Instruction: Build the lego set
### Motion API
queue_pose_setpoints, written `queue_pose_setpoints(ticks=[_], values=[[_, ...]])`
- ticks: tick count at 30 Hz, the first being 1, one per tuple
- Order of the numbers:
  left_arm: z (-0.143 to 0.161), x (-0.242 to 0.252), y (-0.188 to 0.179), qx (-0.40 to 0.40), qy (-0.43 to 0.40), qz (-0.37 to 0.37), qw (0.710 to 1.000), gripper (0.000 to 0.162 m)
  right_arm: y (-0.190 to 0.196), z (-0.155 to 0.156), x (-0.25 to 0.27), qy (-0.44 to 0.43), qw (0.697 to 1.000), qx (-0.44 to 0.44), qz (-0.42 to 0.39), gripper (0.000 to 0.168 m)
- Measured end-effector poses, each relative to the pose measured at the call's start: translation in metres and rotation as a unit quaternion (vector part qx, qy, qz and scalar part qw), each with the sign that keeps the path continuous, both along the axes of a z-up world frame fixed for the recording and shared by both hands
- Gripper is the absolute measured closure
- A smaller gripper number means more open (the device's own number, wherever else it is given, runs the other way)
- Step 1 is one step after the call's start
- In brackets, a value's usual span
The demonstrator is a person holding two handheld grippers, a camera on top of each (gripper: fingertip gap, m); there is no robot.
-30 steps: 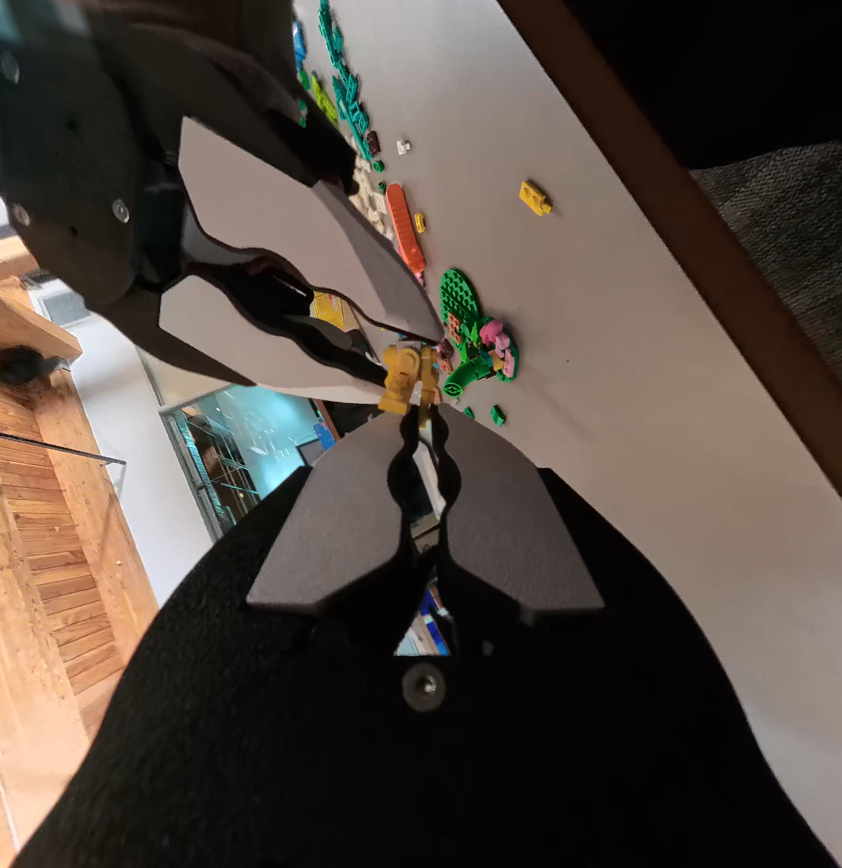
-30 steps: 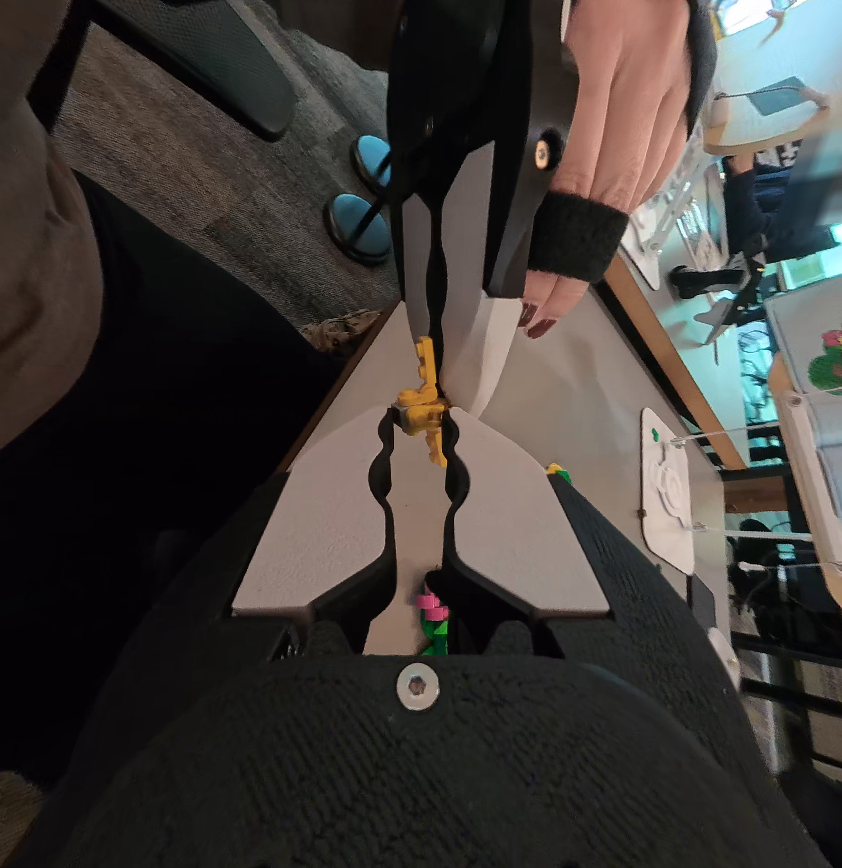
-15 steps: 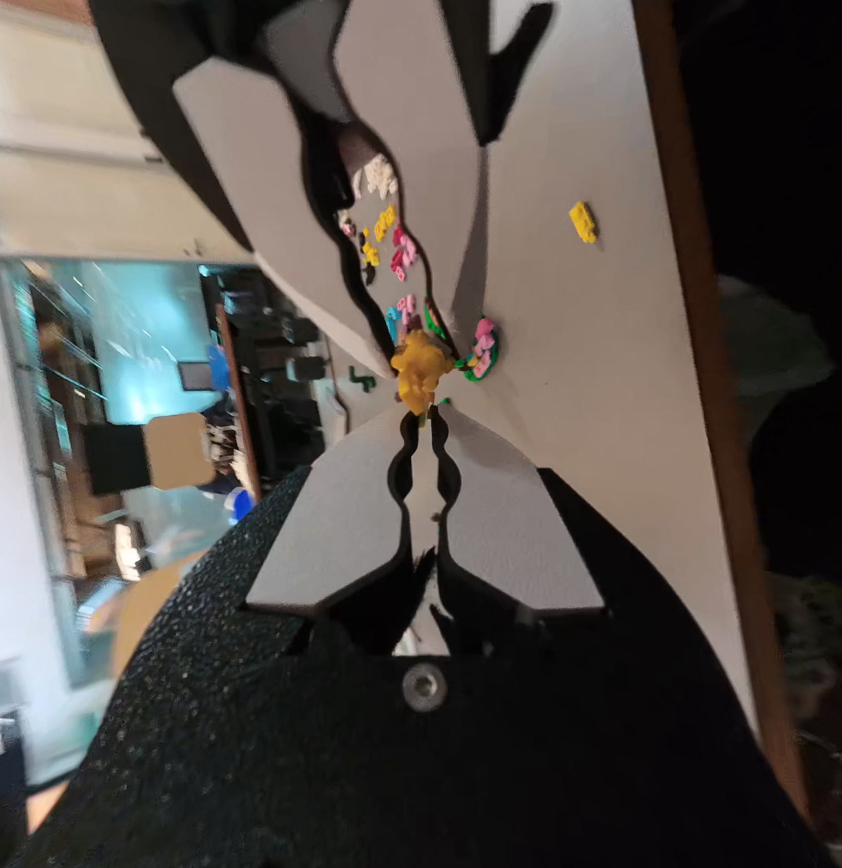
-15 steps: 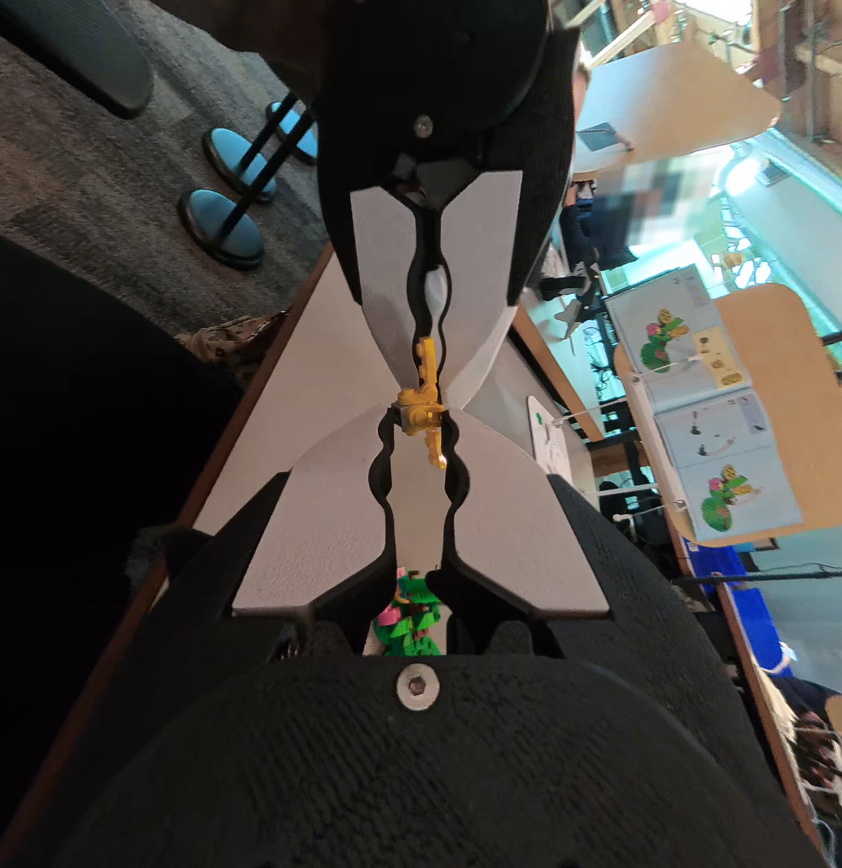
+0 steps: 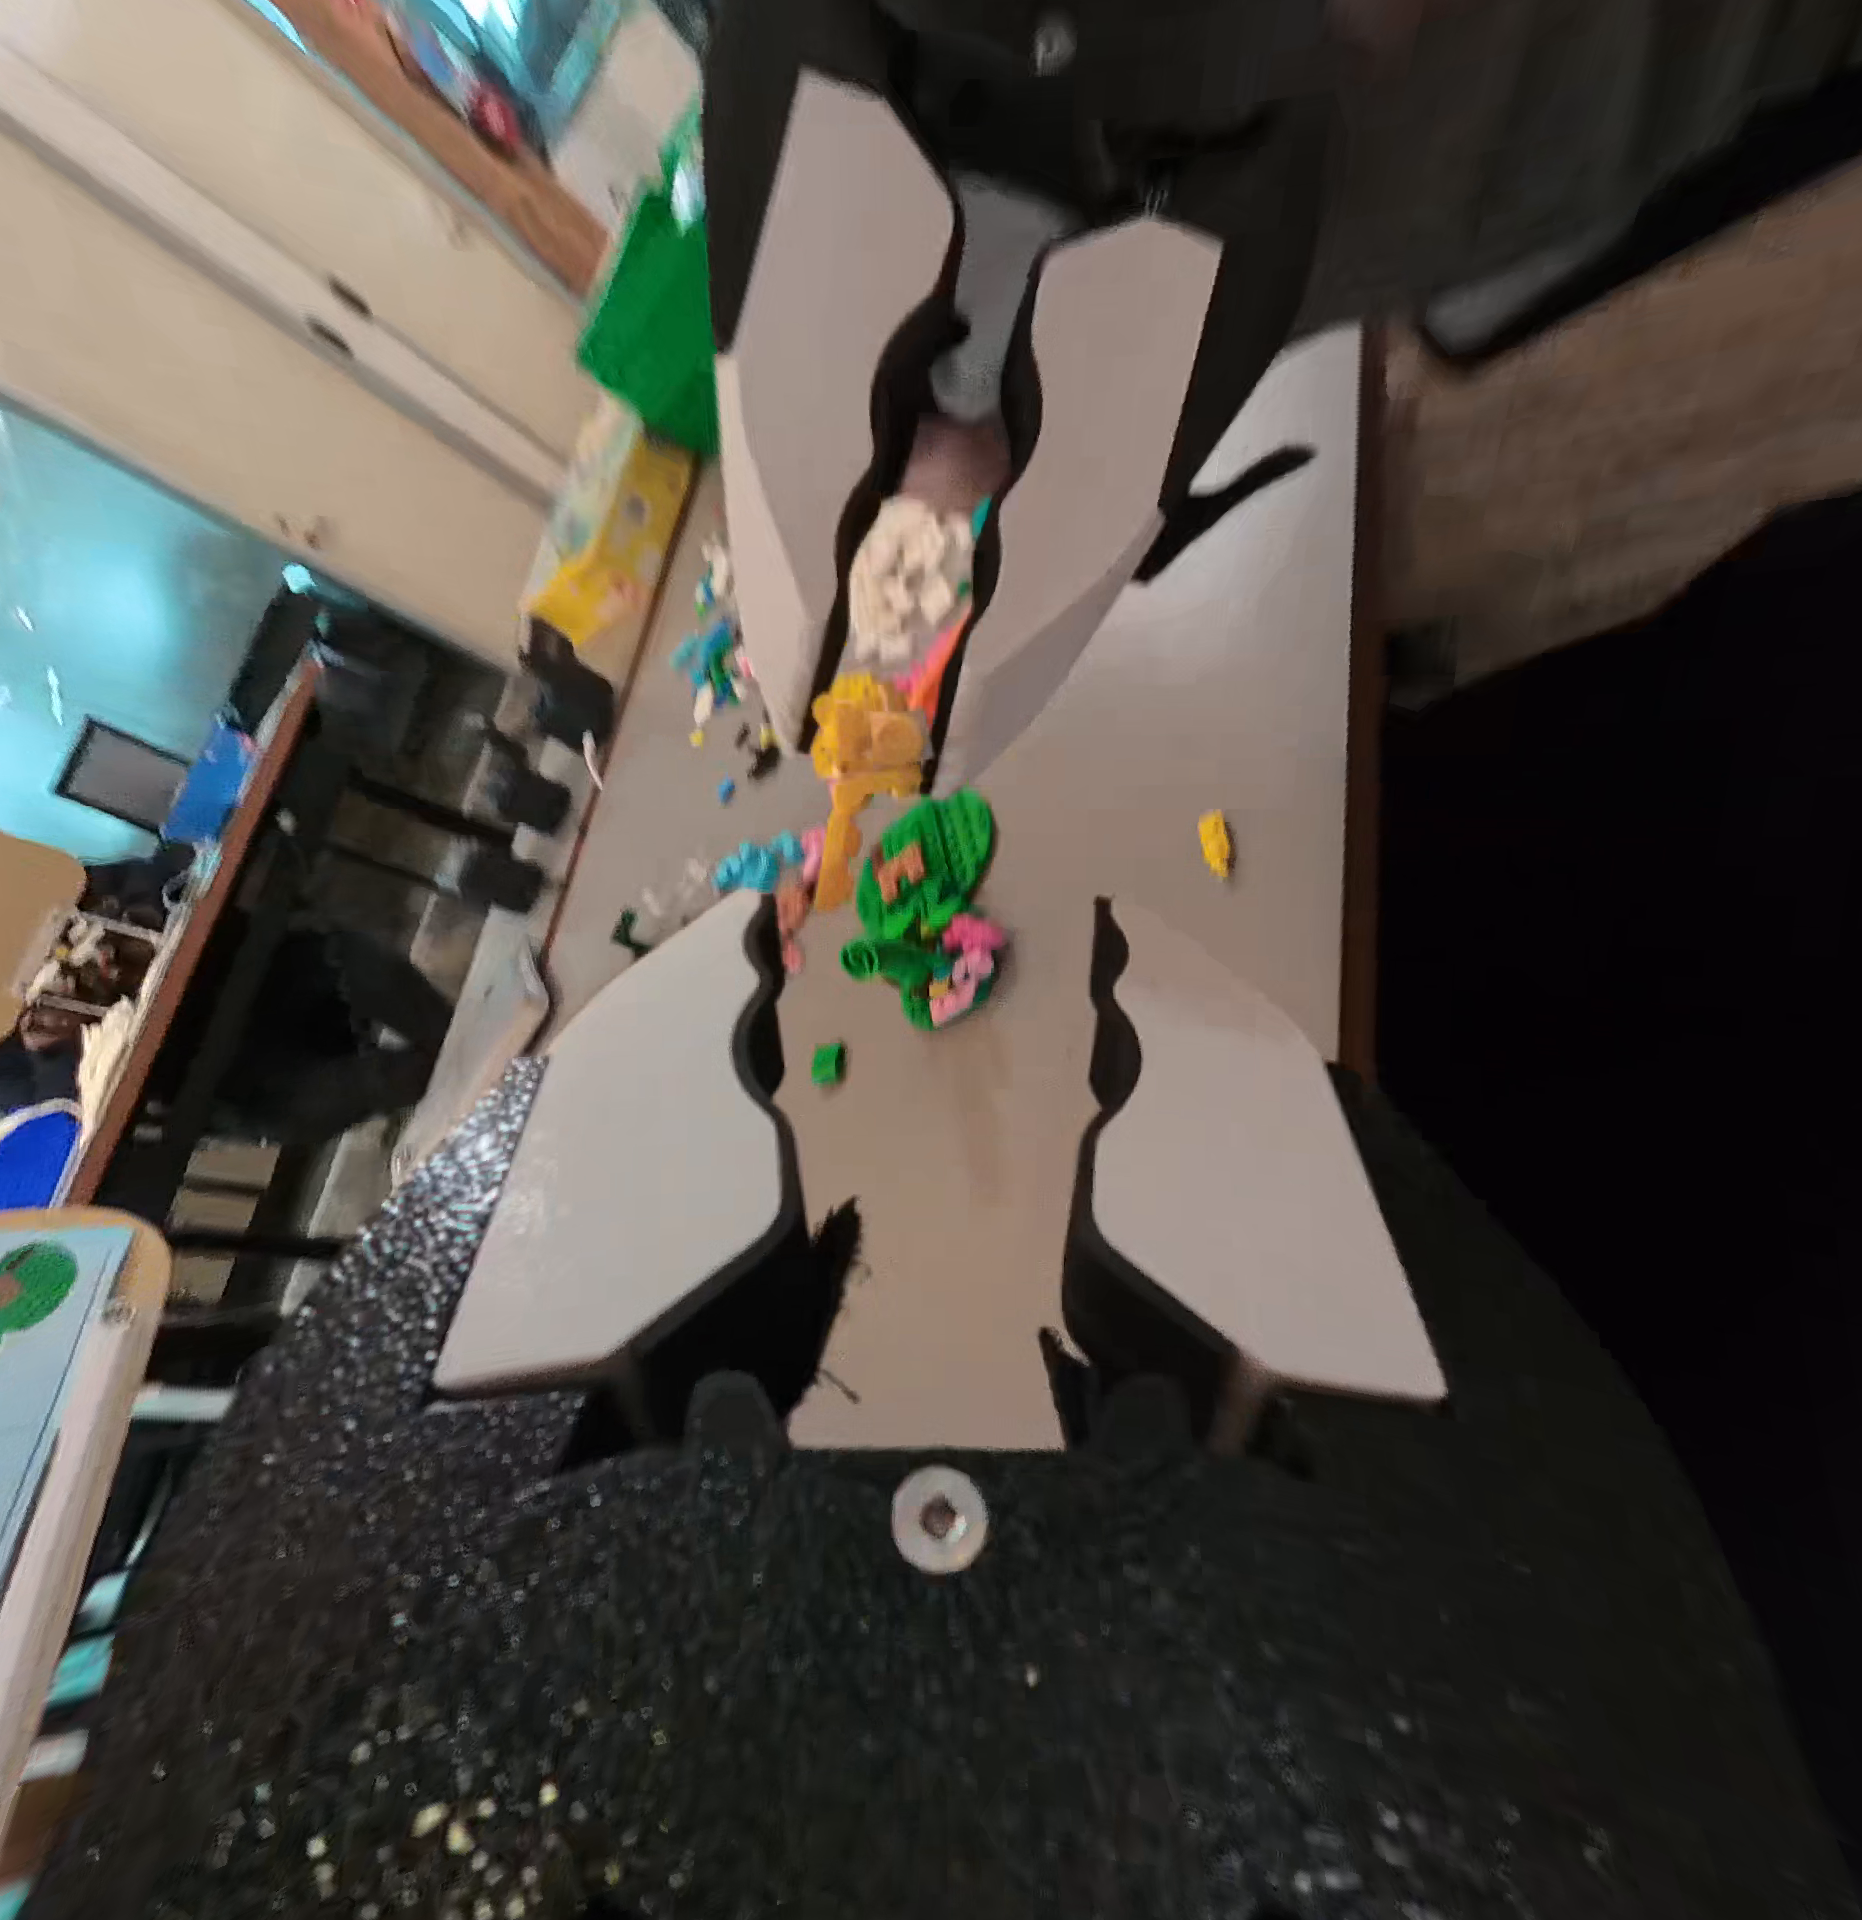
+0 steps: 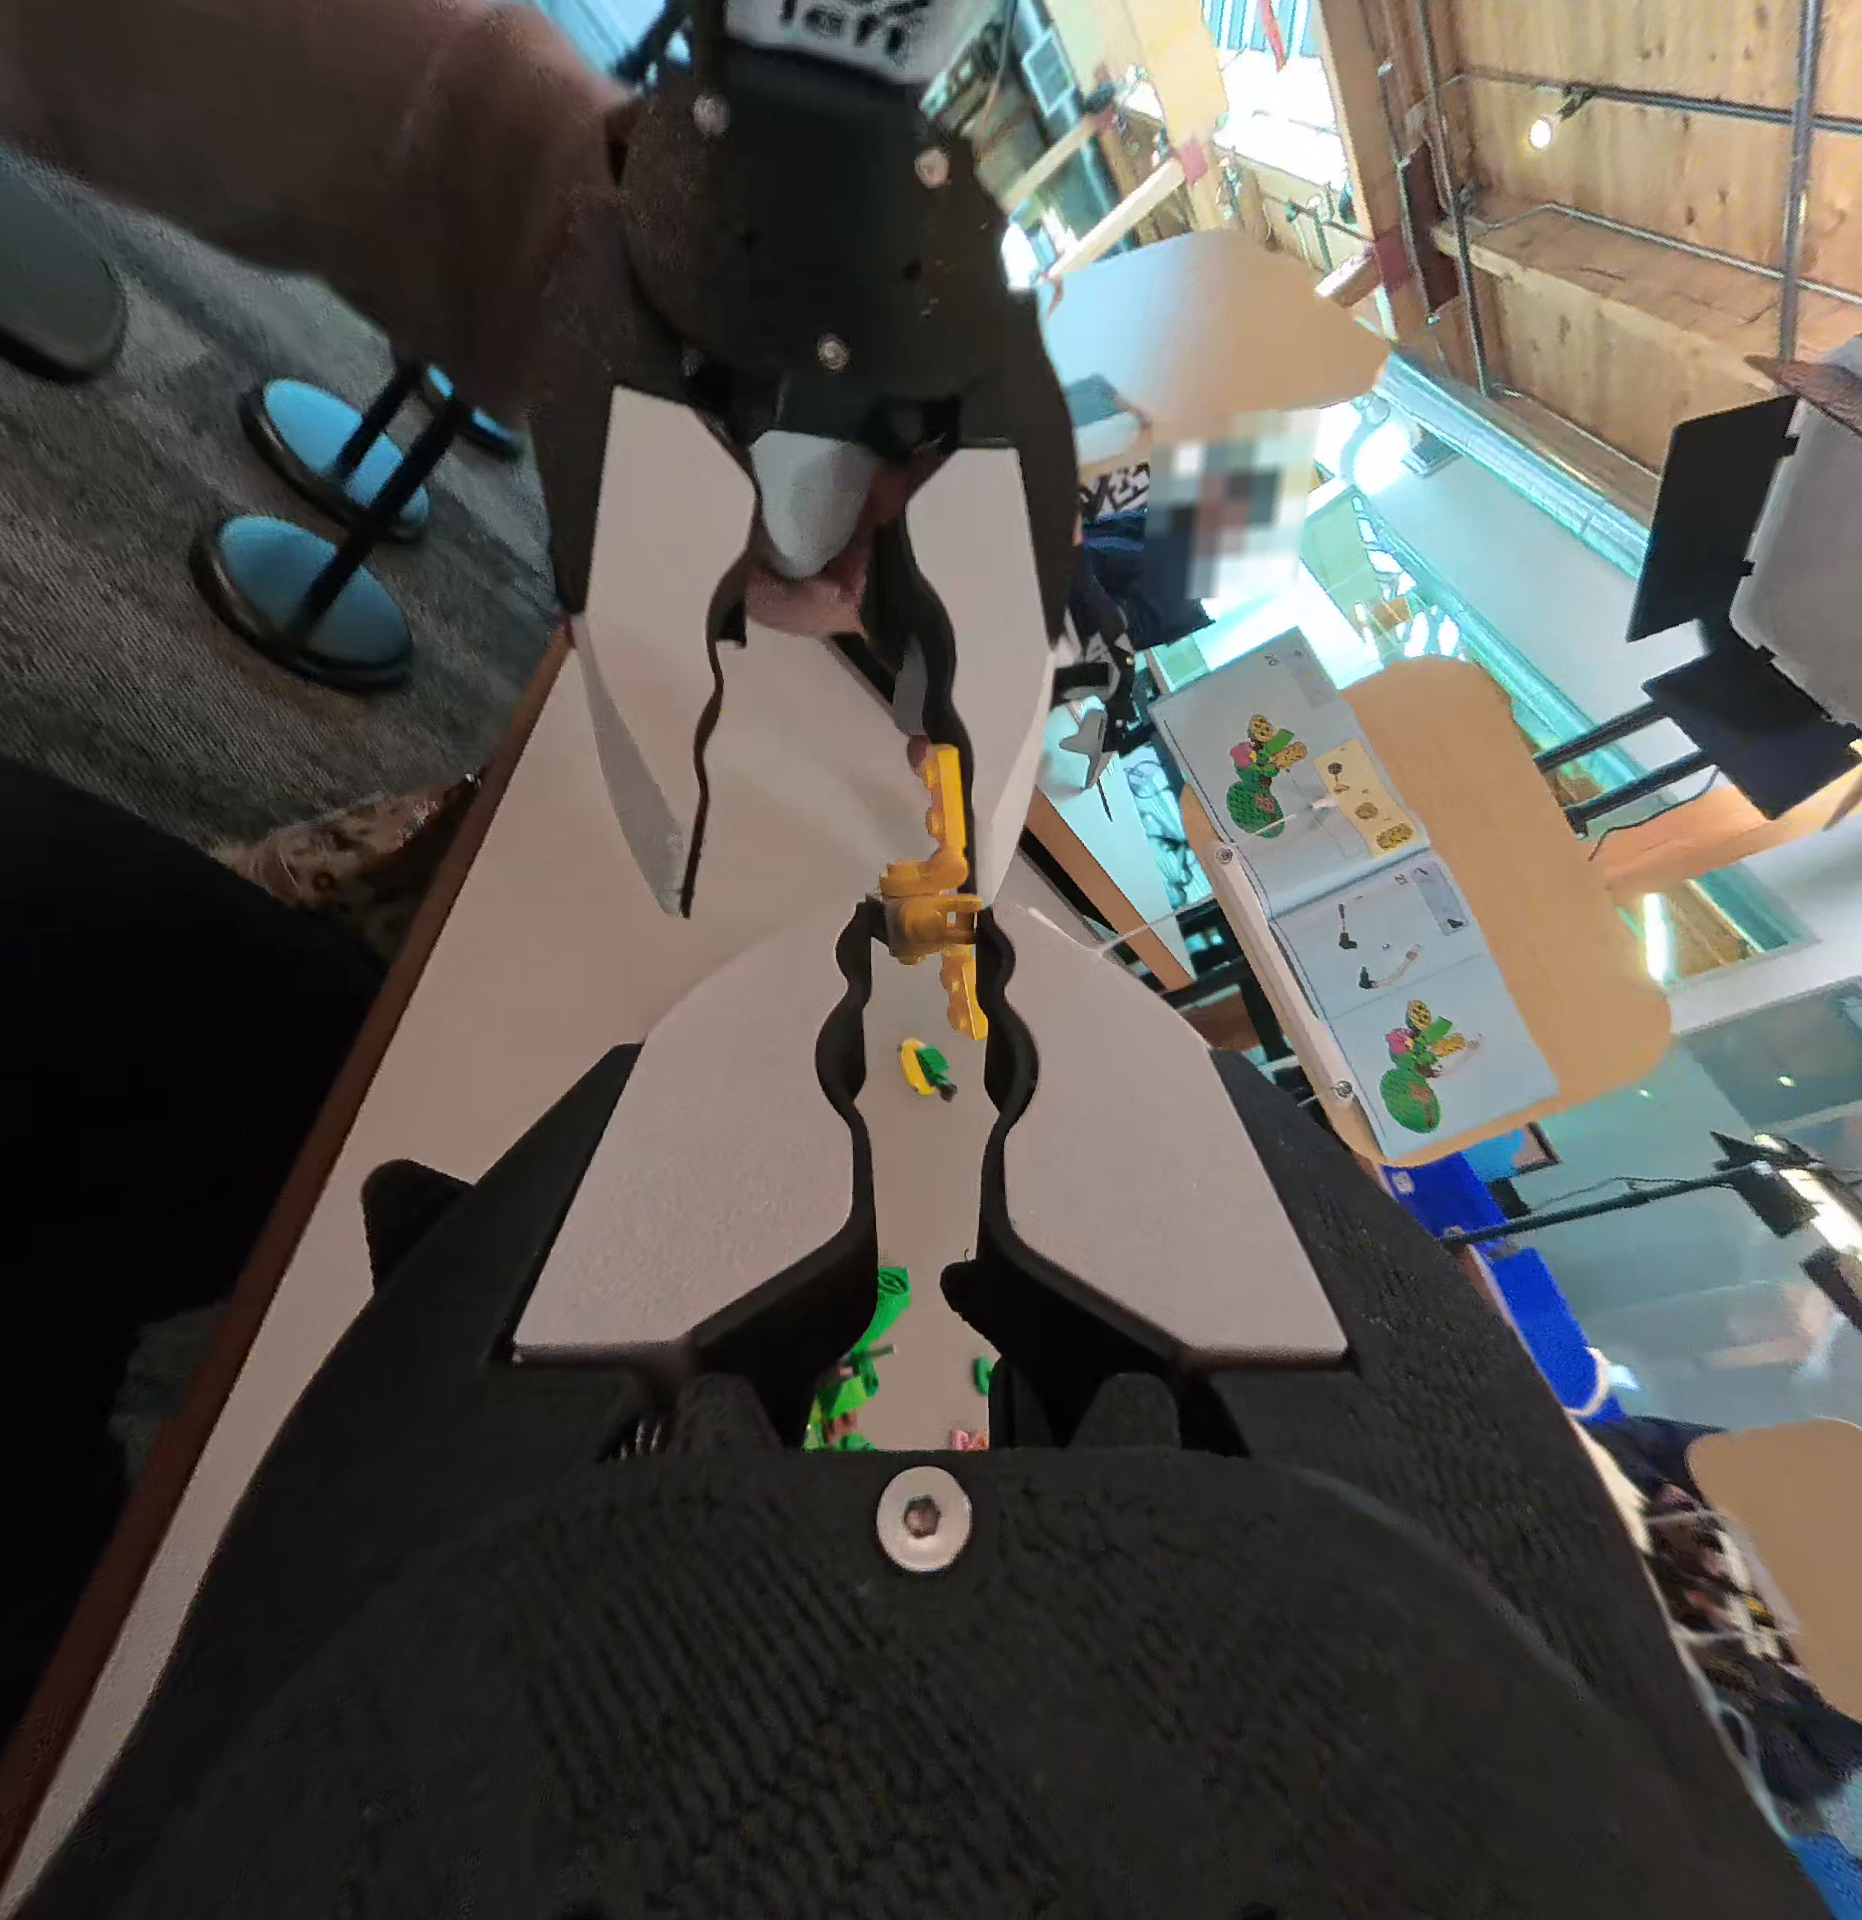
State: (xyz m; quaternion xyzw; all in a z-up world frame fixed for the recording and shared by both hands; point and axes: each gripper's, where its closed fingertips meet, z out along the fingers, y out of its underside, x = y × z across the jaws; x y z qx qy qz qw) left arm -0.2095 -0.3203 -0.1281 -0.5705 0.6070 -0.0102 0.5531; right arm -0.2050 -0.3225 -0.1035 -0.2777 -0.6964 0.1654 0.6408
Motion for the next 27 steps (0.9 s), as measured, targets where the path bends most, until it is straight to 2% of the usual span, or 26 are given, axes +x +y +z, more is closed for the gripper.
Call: queue_pose_setpoints(ticks=[4,7,17,27], values=[[0.029,0.009,-0.016,0.027,-0.119,-0.057,0.991,0.12,-0.002,0.007,0.005,0.009,1.0,-0.01,0.01,0.151],[0.044,0.015,-0.027,0.048,-0.161,-0.088,0.982,0.137,-0.005,0.004,0.005,0.001,1.0,-0.005,0.013,0.151],[0.035,0.022,-0.021,0.05,-0.126,-0.069,0.988,0.155,-0.012,-0.001,0.004,-0.013,1.0,0.009,0.025,0.151],[0.047,0.017,-0.015,0.087,-0.152,-0.017,0.984,0.157,-0.007,0.01,0.001,0.029,0.998,0.047,-0.023,0.152]])
